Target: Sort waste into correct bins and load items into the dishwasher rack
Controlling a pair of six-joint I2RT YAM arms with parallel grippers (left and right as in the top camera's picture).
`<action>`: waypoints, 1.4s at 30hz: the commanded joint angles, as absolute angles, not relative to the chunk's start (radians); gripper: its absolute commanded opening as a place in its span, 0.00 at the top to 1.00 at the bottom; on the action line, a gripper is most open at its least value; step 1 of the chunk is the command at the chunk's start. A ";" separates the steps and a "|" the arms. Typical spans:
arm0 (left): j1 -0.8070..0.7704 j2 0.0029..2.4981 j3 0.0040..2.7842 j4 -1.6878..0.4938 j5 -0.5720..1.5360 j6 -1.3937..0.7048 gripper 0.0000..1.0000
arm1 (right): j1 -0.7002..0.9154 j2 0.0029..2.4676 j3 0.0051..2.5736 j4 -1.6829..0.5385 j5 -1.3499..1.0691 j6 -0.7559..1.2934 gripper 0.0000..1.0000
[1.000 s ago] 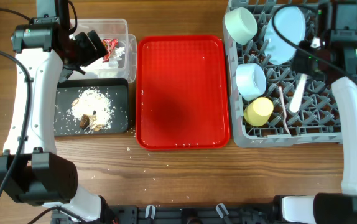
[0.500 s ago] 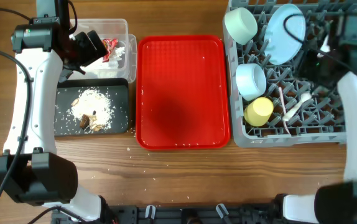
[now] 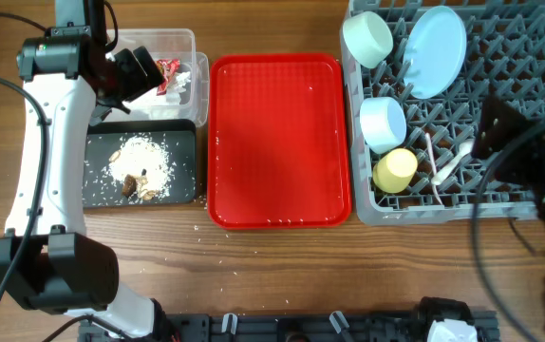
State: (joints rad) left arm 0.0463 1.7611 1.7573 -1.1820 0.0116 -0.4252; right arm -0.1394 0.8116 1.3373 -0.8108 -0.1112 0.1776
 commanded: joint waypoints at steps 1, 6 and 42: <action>0.048 1.749 1.767 -1.183 0.002 -0.435 0.00 | -0.107 0.579 0.908 -0.557 -0.179 0.160 0.00; 0.048 1.749 1.767 -1.183 0.002 -0.435 0.00 | -0.041 0.182 0.252 -0.128 -0.211 0.217 0.00; -0.036 0.706 0.483 -0.147 0.215 -0.091 0.00 | -0.025 0.014 0.005 0.018 -0.204 0.228 0.00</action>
